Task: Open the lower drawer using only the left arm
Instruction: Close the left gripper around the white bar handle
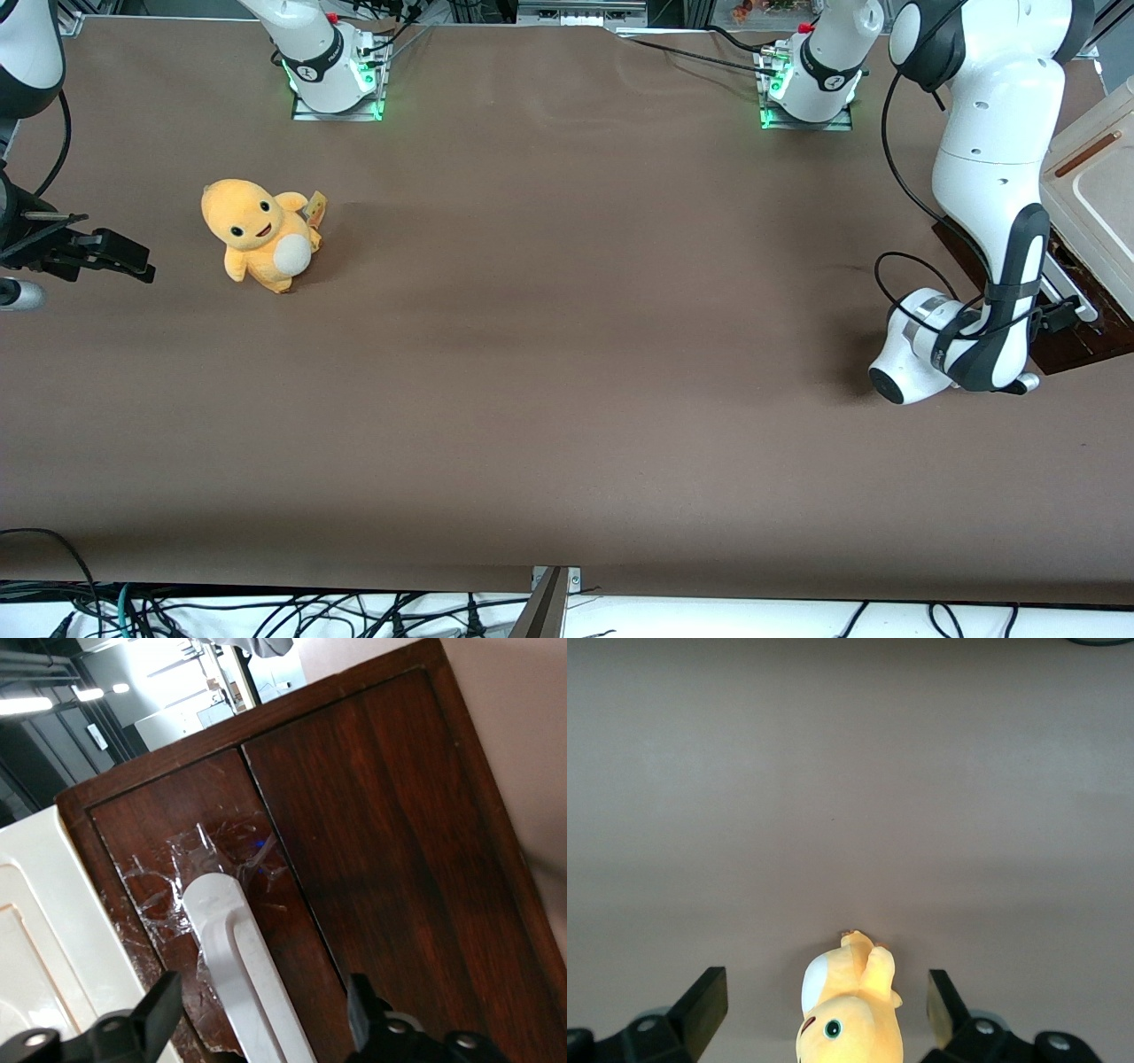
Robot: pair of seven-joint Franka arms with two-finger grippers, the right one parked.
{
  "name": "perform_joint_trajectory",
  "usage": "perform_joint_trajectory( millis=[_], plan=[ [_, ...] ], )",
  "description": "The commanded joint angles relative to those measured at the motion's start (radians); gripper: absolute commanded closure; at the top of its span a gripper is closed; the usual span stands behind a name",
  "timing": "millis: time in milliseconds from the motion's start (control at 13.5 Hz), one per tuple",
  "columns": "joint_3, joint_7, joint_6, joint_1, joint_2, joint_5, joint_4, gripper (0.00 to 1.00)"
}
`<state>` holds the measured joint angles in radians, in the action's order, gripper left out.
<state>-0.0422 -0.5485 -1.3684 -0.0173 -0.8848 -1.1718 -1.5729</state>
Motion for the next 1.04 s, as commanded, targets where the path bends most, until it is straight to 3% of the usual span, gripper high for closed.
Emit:
perform_joint_trajectory(
  millis=[0,296,963],
  plan=[
    [0.004,-0.028,0.011,-0.001,-0.019,-0.029,0.016,0.51],
    [0.004,-0.024,0.012,-0.003,-0.019,-0.045,0.021,0.66],
    [0.005,-0.011,0.02,0.01,-0.013,-0.043,0.034,0.77]
  ],
)
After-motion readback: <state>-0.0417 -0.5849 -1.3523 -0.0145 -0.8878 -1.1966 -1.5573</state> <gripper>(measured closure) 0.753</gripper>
